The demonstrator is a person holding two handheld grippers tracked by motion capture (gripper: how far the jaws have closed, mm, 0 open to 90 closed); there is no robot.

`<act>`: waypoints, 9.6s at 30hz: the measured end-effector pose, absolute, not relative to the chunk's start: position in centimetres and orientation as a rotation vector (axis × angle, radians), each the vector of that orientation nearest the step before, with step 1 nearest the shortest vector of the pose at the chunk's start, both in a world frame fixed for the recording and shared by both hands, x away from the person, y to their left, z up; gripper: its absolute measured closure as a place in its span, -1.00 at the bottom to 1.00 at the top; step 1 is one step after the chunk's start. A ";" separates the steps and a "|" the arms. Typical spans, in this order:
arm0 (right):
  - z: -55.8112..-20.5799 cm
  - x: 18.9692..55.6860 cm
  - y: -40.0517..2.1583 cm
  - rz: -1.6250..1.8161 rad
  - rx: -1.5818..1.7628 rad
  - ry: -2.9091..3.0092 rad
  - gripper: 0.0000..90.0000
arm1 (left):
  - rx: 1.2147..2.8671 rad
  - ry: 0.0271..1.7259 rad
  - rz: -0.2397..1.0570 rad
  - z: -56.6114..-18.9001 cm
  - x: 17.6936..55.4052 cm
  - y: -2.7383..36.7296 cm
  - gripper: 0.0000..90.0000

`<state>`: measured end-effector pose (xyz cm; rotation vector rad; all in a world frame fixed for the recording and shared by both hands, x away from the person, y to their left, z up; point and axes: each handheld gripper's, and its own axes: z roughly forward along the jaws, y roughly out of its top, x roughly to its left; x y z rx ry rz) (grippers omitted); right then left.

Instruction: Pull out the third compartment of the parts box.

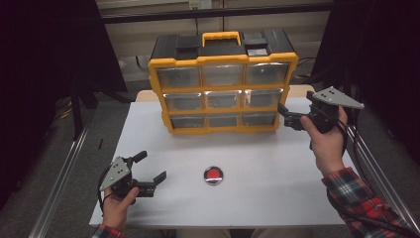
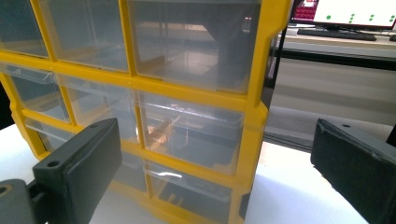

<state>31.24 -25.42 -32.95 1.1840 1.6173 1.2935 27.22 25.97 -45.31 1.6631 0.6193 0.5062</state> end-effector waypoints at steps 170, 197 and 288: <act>-28.4 37.2 -13.8 0.116 0.038 1.555 -0.16 | 1.696 0.598 0.501 -45.4 27.4 26.3 -0.96; -28.8 37.4 -13.5 0.030 -0.014 1.527 -0.08 | 1.683 0.603 0.505 -45.3 27.3 26.4 -0.96; -29.4 35.3 -14.4 -0.044 -0.089 1.600 0.73 | 1.682 0.615 0.507 -45.4 27.3 26.5 -0.96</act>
